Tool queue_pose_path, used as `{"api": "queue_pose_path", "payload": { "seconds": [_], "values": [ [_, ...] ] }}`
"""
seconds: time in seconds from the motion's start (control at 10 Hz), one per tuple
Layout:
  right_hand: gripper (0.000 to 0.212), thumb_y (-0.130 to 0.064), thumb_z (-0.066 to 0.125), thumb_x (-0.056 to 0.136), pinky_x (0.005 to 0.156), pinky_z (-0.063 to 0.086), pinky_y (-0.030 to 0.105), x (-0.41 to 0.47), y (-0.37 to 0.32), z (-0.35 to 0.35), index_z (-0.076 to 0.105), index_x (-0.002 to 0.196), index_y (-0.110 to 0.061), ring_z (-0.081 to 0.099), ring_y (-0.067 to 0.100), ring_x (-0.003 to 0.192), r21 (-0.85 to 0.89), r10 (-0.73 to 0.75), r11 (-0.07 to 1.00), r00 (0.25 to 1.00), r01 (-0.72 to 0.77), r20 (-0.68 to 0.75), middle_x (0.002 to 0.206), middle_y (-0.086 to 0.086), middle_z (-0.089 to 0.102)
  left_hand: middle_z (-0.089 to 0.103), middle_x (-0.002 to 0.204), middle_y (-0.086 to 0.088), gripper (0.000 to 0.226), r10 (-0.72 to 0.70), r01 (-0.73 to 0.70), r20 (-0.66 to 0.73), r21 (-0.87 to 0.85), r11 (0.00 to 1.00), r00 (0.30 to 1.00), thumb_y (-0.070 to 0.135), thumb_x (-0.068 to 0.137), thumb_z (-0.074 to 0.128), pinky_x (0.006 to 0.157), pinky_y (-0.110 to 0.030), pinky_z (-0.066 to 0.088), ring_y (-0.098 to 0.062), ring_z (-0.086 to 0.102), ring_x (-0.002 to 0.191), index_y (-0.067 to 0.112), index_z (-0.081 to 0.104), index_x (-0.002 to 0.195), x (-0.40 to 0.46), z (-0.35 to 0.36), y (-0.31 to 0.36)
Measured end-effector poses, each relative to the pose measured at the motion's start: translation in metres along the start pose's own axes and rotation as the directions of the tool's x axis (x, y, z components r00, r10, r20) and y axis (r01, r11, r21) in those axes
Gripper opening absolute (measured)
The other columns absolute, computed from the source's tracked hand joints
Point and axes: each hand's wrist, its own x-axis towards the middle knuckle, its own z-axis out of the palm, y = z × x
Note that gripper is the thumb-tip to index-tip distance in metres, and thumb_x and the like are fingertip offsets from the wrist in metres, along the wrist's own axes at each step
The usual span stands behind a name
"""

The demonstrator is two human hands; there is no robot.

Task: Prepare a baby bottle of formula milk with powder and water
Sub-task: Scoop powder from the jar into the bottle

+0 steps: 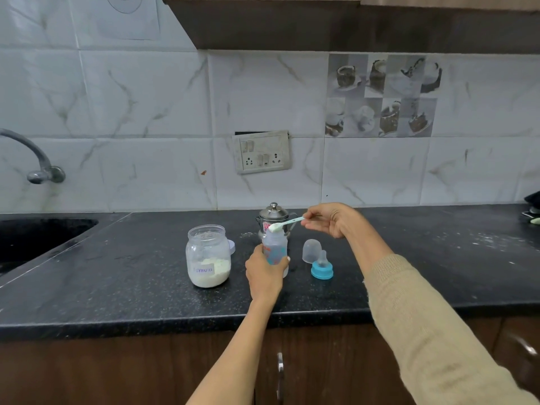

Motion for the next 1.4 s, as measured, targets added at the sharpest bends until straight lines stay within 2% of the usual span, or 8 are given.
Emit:
{"api": "queue_pose_path", "payload": {
  "seconds": [0.1,0.3,0.5,0.7,1.0,1.1,1.2,1.4],
  "values": [
    [0.005,0.004,0.058,0.088,0.045,0.054,0.018,-0.001,0.002,0.001,0.062,0.086,0.005,0.064,0.012,0.038,-0.036,-0.019,0.999,1.000,0.019,0.005,0.047,0.012,0.066,0.059,0.128,-0.009,0.055,-0.002,0.002,0.003,0.002,1.000,1.000,0.020,0.077,0.077,0.100,-0.034,0.044,-0.023,0.057,0.117,0.008,0.053,0.126,0.000,0.000,0.000],
    [0.017,0.010,0.067,0.080,0.058,0.059,0.020,-0.004,0.014,-0.003,0.067,0.096,0.005,0.069,0.018,0.069,-0.063,-0.168,0.984,0.986,0.167,-0.016,0.081,0.015,0.069,0.058,0.131,-0.010,0.060,-0.008,0.008,0.006,0.029,1.000,1.000,0.021,0.077,0.077,0.102,-0.036,0.043,-0.024,0.055,0.120,0.007,0.051,0.129,0.000,-0.001,0.002],
    [0.023,0.006,0.068,0.080,0.065,0.059,0.019,-0.004,0.026,-0.009,0.069,0.103,0.003,0.069,0.016,0.077,-0.185,-0.343,0.923,0.939,0.337,0.001,0.088,0.011,0.070,0.058,0.130,-0.010,0.059,-0.004,0.004,0.006,0.025,1.000,1.000,0.021,0.077,0.076,0.101,-0.035,0.044,-0.023,0.055,0.119,0.008,0.051,0.129,-0.001,-0.001,0.001],
    [0.020,0.003,0.070,0.080,0.071,0.059,0.019,0.001,0.033,-0.009,0.071,0.099,0.002,0.070,0.017,0.082,-0.337,-0.513,0.809,0.858,0.482,-0.006,0.093,0.014,0.071,0.059,0.128,-0.009,0.058,0.003,-0.003,0.006,0.015,1.000,1.000,0.021,0.077,0.077,0.101,-0.035,0.044,-0.023,0.055,0.119,0.008,0.053,0.127,0.000,-0.001,-0.001],
    [0.015,0.002,0.068,0.082,0.067,0.051,0.008,0.005,0.039,-0.005,0.075,0.095,-0.001,0.066,0.011,0.078,-0.561,-0.727,0.565,0.687,0.605,0.009,0.092,0.012,0.074,0.059,0.129,-0.009,0.059,0.005,-0.005,0.004,0.028,1.000,1.000,0.021,0.077,0.077,0.104,-0.037,0.044,-0.023,0.055,0.120,0.008,0.052,0.128,0.000,-0.001,0.000],
    [0.016,0.000,0.069,0.082,0.069,0.051,0.009,0.005,0.039,-0.006,0.075,0.096,-0.001,0.065,0.010,0.077,-0.573,-0.732,0.551,0.682,0.606,0.017,0.093,0.011,0.074,0.058,0.130,-0.009,0.059,0.001,-0.001,0.008,0.027,1.000,1.000,0.021,0.077,0.077,0.103,-0.037,0.043,-0.023,0.054,0.121,0.008,0.052,0.128,0.000,-0.001,0.000],
    [0.017,-0.003,0.070,0.082,0.076,0.056,0.021,0.005,0.035,-0.009,0.074,0.099,-0.003,0.068,0.013,0.077,-0.541,-0.680,0.606,0.732,0.583,0.027,0.091,0.011,0.074,0.059,0.129,-0.009,0.059,0.000,0.000,0.004,0.031,1.000,1.000,0.021,0.077,0.077,0.102,-0.034,0.043,-0.023,0.055,0.120,0.008,0.052,0.128,-0.001,-0.001,0.000],
    [0.018,-0.008,0.069,0.084,0.063,0.056,0.015,0.004,0.028,-0.011,0.073,0.101,-0.008,0.069,0.010,0.070,-0.525,-0.571,0.680,0.819,0.512,0.059,0.083,0.004,0.071,0.057,0.133,-0.009,0.060,-0.009,0.009,0.003,0.034,0.999,1.000,0.021,0.077,0.076,0.104,-0.036,0.042,-0.023,0.053,0.123,0.009,0.050,0.131,-0.001,-0.001,0.002]
  ]
}}
